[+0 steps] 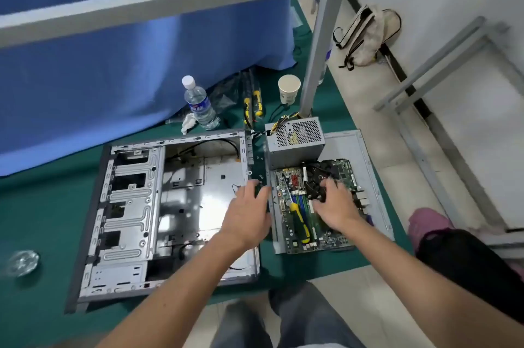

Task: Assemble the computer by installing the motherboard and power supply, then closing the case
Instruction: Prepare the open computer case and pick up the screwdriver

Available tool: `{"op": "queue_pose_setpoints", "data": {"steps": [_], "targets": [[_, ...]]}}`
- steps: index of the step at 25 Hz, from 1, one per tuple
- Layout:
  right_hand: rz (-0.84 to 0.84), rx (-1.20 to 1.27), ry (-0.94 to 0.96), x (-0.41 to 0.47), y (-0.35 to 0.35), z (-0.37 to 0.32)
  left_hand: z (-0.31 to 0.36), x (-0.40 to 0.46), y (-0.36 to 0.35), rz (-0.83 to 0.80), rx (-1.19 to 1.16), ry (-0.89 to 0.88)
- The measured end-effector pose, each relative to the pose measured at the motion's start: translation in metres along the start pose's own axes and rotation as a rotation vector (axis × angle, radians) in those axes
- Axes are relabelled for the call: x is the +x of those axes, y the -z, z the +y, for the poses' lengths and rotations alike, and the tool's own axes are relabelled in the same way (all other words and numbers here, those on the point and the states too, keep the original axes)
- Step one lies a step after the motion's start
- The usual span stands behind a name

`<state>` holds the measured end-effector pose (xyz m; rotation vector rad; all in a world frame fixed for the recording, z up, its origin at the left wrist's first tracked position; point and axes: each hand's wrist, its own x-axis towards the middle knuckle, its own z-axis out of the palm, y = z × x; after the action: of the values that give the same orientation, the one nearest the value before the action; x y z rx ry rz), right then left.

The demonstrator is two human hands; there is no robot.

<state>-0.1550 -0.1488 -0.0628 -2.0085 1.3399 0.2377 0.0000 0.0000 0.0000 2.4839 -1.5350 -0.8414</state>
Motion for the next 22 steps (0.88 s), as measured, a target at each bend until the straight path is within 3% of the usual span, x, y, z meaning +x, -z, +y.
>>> {"op": "queue_pose_setpoints", "data": {"steps": [3,8,16,19,22], "targets": [[0.016,-0.106,-0.055,0.028,0.016,0.008,0.023,0.018,-0.013,-0.086,-0.063,-0.006],[0.049,-0.227,0.007,0.068,0.026,0.019,0.037,0.046,-0.029,-0.320,-0.153,0.055],[-0.001,-0.390,0.112,0.095,0.015,0.034,0.031,0.073,-0.037,-0.411,-0.269,0.150],[0.005,-0.264,0.221,0.088,0.023,0.033,0.033,0.075,-0.038,-0.367,-0.391,0.183],[0.040,-0.100,0.371,0.075,0.037,0.028,0.041,0.085,-0.024,-0.121,-0.635,0.241]]}}
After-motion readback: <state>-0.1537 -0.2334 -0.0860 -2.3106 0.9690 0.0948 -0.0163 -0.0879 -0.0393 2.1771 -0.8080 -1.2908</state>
